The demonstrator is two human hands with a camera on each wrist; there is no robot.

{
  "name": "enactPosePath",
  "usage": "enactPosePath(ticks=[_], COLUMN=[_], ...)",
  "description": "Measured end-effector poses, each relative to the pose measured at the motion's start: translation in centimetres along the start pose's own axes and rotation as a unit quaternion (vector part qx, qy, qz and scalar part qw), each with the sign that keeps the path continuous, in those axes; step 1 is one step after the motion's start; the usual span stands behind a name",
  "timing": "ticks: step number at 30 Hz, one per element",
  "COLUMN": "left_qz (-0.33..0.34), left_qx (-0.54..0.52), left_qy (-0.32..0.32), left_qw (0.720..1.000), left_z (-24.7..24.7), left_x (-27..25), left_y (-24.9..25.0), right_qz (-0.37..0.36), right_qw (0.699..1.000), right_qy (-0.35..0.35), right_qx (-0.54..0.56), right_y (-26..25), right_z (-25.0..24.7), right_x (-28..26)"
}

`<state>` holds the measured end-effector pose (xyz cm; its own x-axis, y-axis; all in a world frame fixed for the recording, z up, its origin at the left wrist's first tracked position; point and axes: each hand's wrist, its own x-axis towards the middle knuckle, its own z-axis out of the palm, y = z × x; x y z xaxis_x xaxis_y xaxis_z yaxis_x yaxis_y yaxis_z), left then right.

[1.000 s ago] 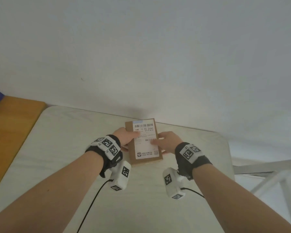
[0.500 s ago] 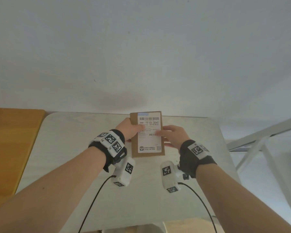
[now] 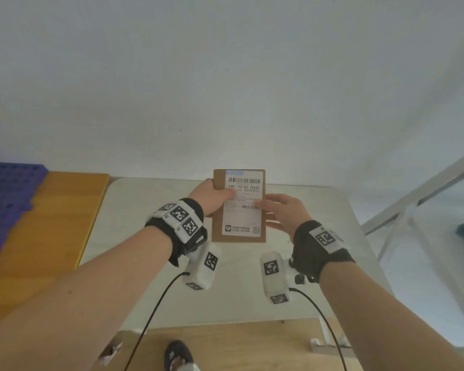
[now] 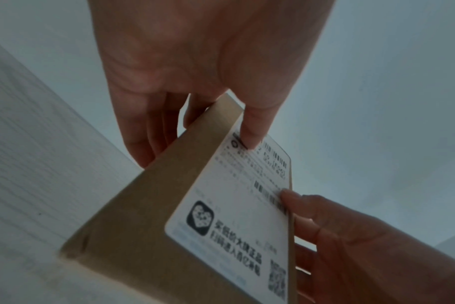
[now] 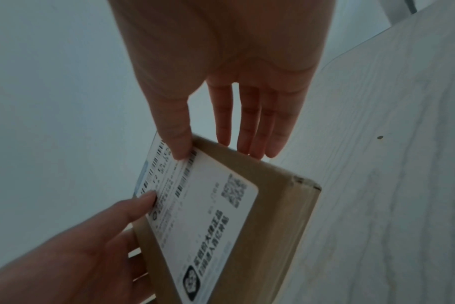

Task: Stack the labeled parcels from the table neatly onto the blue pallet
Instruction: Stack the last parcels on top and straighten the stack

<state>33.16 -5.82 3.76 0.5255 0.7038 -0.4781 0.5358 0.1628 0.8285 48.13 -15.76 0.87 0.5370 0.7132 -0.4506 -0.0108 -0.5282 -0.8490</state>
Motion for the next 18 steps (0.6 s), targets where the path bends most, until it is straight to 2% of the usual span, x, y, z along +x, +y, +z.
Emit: enactPosePath(ticks=[9, 18], left_qz=[0.009, 0.04], left_qx=[-0.004, -0.015], left_qy=[0.048, 0.168], left_qw=[0.999, 0.985], left_z=[-2.4, -9.6], left_x=[-11.5, -22.7], left_y=[-2.2, -5.9], right_qz=[-0.07, -0.129], right_qw=[0.996, 0.985], right_qy=[-0.019, -0.089], right_qx=[0.054, 0.073], right_y=[0.7, -2.3], right_z=[3.4, 11.5], right_x=[-10.8, -19.5])
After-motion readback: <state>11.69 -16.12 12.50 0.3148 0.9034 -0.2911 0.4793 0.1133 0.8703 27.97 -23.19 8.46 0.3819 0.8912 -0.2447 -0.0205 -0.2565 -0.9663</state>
